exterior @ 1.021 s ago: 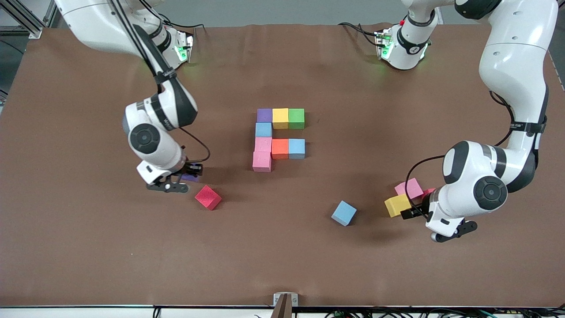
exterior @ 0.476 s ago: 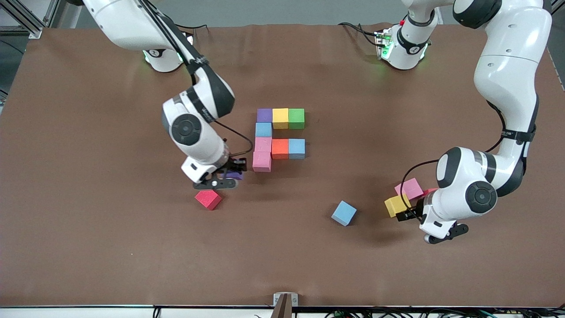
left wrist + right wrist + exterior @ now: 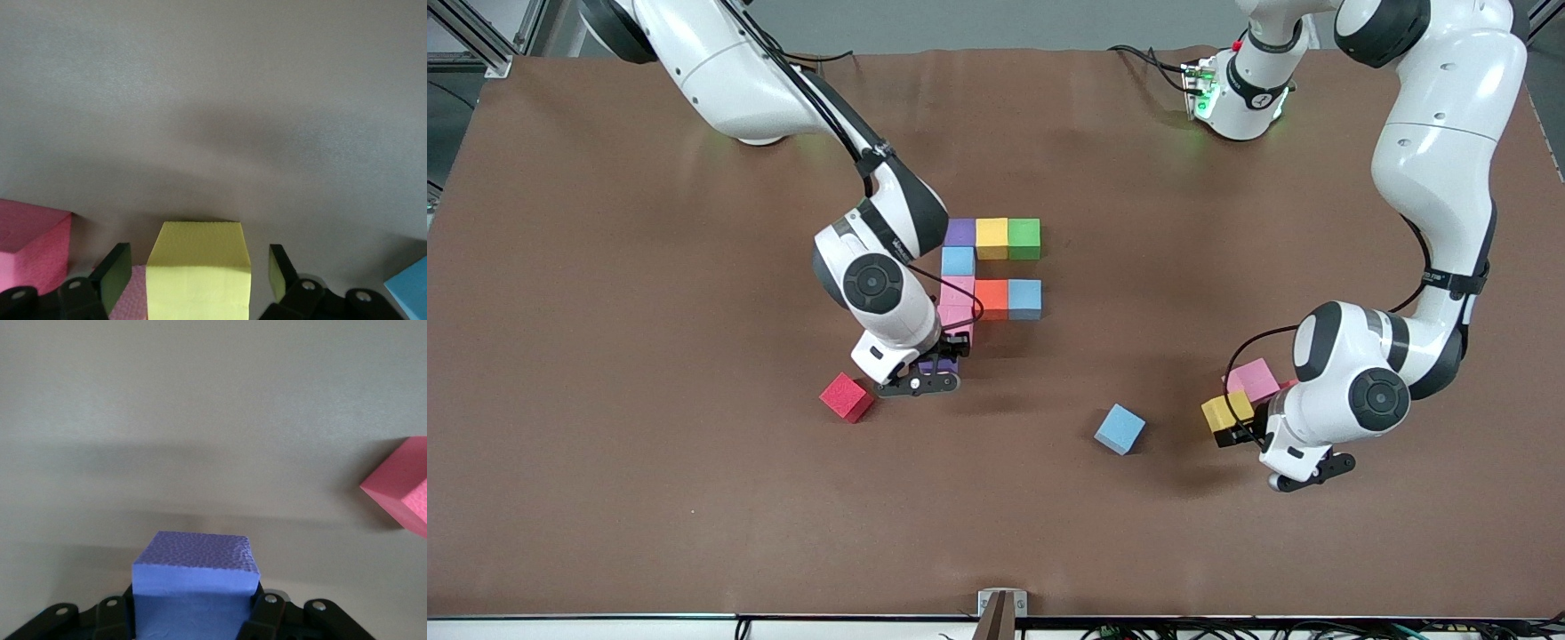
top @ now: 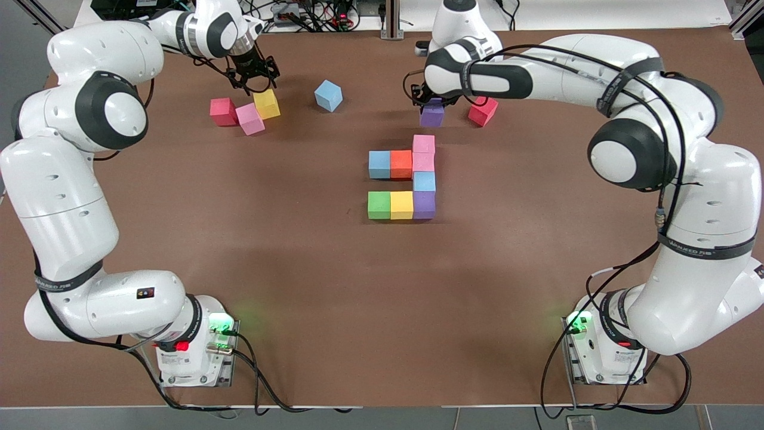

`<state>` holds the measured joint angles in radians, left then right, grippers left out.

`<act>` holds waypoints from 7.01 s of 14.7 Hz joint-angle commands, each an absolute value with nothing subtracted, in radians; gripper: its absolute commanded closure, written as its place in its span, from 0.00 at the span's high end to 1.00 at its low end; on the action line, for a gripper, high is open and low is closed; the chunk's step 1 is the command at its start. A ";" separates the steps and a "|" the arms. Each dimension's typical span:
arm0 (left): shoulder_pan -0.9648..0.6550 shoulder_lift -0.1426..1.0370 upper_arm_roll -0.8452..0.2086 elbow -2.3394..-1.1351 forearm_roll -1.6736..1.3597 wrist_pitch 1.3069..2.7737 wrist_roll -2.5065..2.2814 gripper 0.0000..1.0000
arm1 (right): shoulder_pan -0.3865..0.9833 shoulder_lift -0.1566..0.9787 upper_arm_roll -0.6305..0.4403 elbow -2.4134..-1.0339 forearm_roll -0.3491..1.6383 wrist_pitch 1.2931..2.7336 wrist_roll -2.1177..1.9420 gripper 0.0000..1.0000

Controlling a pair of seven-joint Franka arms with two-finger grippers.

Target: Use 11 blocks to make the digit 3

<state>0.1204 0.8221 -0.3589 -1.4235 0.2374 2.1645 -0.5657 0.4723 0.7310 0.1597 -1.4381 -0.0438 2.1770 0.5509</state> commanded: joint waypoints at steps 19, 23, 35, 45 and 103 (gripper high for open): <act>0.104 0.825 -0.356 -1.463 0.256 2.174 -0.558 0.47 | 0.551 0.841 0.109 -1.377 -0.078 2.230 0.643 0.00; 0.106 0.773 -0.362 -1.437 0.255 2.093 -0.566 0.45 | 0.555 0.838 0.107 -1.384 -0.094 2.230 0.655 0.00; 0.097 0.626 -0.405 -1.431 0.165 1.997 -0.580 0.39 | 0.557 0.838 0.100 -1.405 -0.132 2.270 0.703 0.00; 0.095 0.584 -0.500 -1.431 0.132 1.945 -0.793 0.34 | 0.558 0.828 0.101 -1.442 -0.130 2.267 0.703 0.00; -0.538 0.959 -0.262 -1.221 0.229 2.266 -2.361 0.32 | 0.287 0.626 0.104 -1.434 -0.061 1.985 0.534 1.00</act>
<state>-0.5078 0.9210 -0.2847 -1.2729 0.2175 2.2547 -2.3330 0.2921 0.6591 0.0986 -1.3974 -0.0632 1.9847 0.5365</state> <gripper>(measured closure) 0.432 0.000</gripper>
